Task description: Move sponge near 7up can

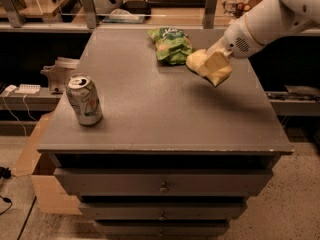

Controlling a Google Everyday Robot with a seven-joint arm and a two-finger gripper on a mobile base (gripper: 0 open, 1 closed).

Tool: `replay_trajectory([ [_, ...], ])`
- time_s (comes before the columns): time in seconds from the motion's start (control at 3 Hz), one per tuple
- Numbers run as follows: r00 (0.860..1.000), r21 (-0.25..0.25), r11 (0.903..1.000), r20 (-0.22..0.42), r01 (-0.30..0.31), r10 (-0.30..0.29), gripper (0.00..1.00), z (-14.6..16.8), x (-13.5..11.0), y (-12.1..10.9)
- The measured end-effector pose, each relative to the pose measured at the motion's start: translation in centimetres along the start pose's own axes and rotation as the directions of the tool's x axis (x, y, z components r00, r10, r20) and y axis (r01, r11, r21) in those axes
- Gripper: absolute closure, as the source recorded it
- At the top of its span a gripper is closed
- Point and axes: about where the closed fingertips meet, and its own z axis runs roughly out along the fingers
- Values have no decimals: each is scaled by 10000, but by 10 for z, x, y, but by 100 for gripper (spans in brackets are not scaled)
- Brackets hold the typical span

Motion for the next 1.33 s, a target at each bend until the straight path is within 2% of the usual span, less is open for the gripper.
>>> replay_trajectory([
  [0.33,9933,-66,9943,472,1062,-1057,100,-17,-27,7],
  [0.67,9827,-347,9848,794,1703,-1671,100,-21,-41,17],
  [1.0,9827,-349,9848,794,1703,-1672,100,-21,-41,17],
  [1.33,9730,-993,9685,566,2284,-2237,100,-4,-37,45],
])
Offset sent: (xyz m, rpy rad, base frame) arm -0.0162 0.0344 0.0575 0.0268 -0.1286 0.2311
